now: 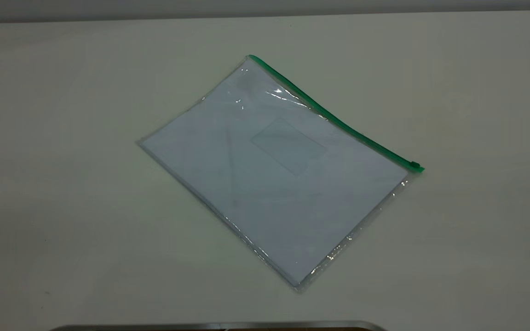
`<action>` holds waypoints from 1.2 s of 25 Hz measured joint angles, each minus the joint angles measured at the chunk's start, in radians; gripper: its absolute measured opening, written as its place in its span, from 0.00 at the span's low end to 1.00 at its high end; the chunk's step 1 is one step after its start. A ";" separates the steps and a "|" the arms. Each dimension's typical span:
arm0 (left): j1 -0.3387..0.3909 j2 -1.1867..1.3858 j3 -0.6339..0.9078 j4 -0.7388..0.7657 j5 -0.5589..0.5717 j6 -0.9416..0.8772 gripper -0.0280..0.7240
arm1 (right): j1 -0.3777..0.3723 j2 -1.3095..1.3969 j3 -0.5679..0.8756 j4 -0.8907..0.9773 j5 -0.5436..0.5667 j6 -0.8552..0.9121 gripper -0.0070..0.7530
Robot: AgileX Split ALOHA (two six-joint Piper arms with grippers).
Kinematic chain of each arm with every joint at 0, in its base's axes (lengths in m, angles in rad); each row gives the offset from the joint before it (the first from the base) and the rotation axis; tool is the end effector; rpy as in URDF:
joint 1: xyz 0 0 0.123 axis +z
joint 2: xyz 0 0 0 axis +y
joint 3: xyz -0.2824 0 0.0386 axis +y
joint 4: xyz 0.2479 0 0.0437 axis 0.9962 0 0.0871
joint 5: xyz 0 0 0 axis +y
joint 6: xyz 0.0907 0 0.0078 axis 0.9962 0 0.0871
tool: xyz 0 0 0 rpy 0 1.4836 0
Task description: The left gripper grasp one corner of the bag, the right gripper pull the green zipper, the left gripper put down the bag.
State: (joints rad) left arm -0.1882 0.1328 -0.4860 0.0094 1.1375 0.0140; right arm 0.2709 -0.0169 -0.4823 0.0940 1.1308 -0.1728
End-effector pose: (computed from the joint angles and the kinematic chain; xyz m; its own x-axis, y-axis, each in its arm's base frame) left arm 0.0123 -0.0016 0.2669 -0.6273 0.1377 -0.7665 0.1919 0.9812 0.0192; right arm -0.0104 0.0051 0.2669 -0.4487 -0.2614 -0.8546 -0.3996 0.9140 -0.0698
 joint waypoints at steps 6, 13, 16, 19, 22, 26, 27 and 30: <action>0.000 0.000 0.000 0.000 0.000 -0.014 0.82 | 0.000 0.000 0.000 0.001 0.000 0.002 0.71; 0.000 0.000 0.000 0.000 0.000 -0.014 0.82 | 0.000 0.000 0.000 0.001 0.000 0.003 0.71; 0.013 -0.021 0.000 0.003 0.000 -0.008 0.82 | 0.000 0.000 0.000 0.001 0.000 0.003 0.71; 0.083 -0.066 0.000 0.003 -0.001 -0.008 0.82 | 0.000 0.000 0.000 0.001 0.000 0.003 0.71; 0.146 -0.119 0.000 0.003 -0.001 -0.008 0.82 | 0.000 0.000 0.000 0.001 0.000 0.003 0.71; 0.165 -0.152 0.000 0.003 0.000 -0.006 0.82 | 0.000 0.000 0.000 0.001 0.000 0.003 0.71; 0.165 -0.152 0.000 0.003 0.000 -0.006 0.82 | 0.000 0.000 0.000 0.001 0.000 0.003 0.71; 0.165 -0.152 0.000 0.003 0.000 -0.006 0.82 | 0.000 0.000 0.000 0.001 0.000 0.003 0.71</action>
State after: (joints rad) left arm -0.0230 -0.0191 -0.4860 0.0120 1.1374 0.0083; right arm 0.2709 -0.0169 -0.4823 0.0949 1.1308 -0.1694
